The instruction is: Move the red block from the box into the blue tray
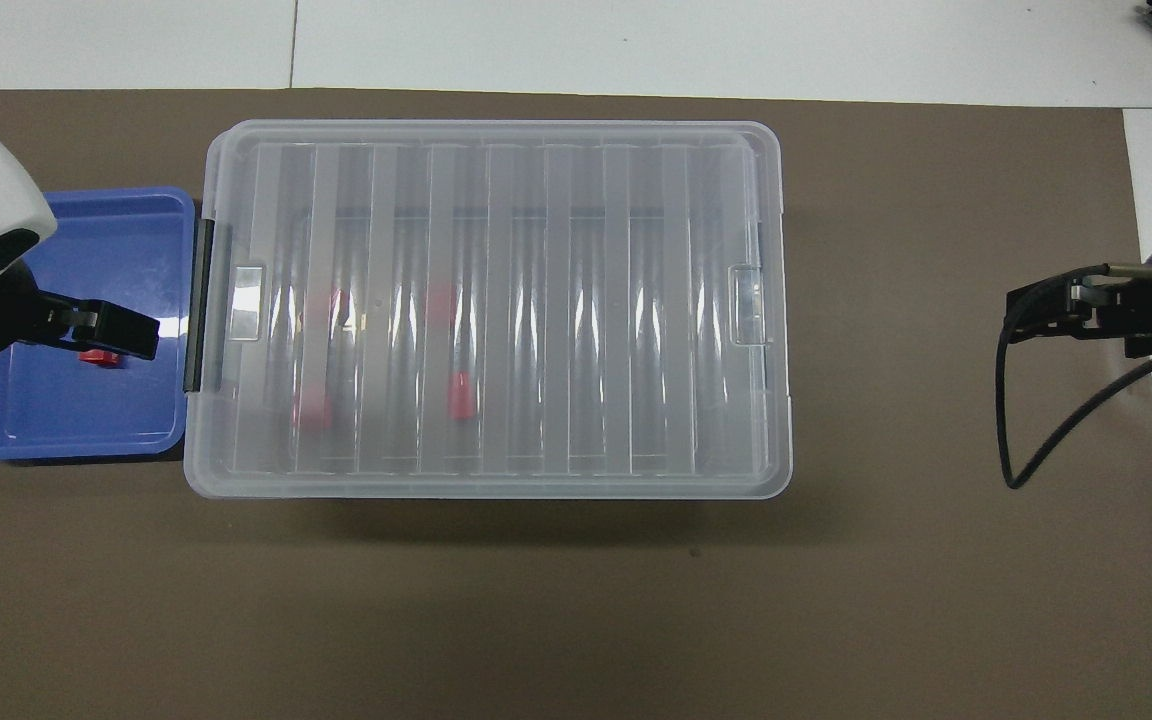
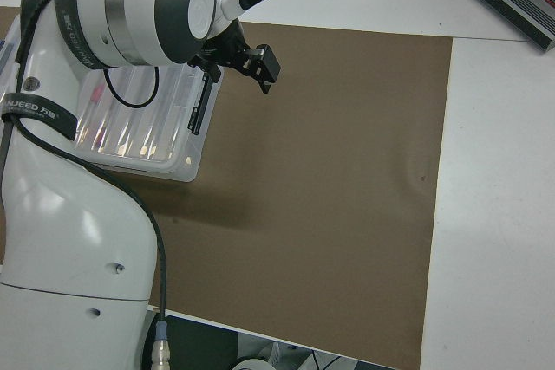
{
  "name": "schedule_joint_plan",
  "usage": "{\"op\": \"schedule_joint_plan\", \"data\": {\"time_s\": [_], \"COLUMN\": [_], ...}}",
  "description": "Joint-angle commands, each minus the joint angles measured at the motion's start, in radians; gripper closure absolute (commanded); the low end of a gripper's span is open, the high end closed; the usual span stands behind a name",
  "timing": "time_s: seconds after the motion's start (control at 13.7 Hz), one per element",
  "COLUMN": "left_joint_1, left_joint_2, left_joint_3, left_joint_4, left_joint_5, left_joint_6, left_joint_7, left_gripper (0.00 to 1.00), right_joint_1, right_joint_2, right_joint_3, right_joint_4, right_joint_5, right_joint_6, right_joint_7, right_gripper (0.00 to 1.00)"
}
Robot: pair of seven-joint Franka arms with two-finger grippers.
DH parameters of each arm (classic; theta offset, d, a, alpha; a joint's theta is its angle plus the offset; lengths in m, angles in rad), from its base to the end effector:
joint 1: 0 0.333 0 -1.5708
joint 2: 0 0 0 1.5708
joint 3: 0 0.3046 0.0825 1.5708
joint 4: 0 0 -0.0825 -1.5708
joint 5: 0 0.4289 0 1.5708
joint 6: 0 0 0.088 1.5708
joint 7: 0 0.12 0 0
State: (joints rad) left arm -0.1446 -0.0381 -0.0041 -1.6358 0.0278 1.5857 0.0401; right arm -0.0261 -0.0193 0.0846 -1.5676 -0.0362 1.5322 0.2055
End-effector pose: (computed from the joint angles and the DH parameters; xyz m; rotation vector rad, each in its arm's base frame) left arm 0.5823 -0.0839 0.5905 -3.0990 0.2943 0.0163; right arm 0.5888 0.0305 0.6099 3.0934 -0.2295 -0.0171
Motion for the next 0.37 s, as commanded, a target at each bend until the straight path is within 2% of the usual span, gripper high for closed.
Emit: {"op": "schedule_joint_plan", "data": {"time_s": [0.0, 0.29], "left_joint_1": [0.003, 0.003], "left_joint_2": [-0.028, -0.028], "left_joint_3": [0.003, 0.003], "left_joint_4": [-0.032, -0.032], "left_joint_5": [-0.014, -0.014], "left_joint_6": [0.01, 0.01], "left_joint_7": [-0.002, -0.002], "left_gripper": [0.0, 0.0], "right_joint_1": [-0.015, -0.011], "right_joint_2": [-0.025, -0.033], "right_joint_3": [0.007, 0.007], "right_joint_4": [-0.02, -0.034], "right_joint_5": [0.004, 0.004], "right_joint_6": [-0.009, -0.009], "right_joint_7": [-0.028, -0.028], "right_gripper": [0.0, 0.0]}}
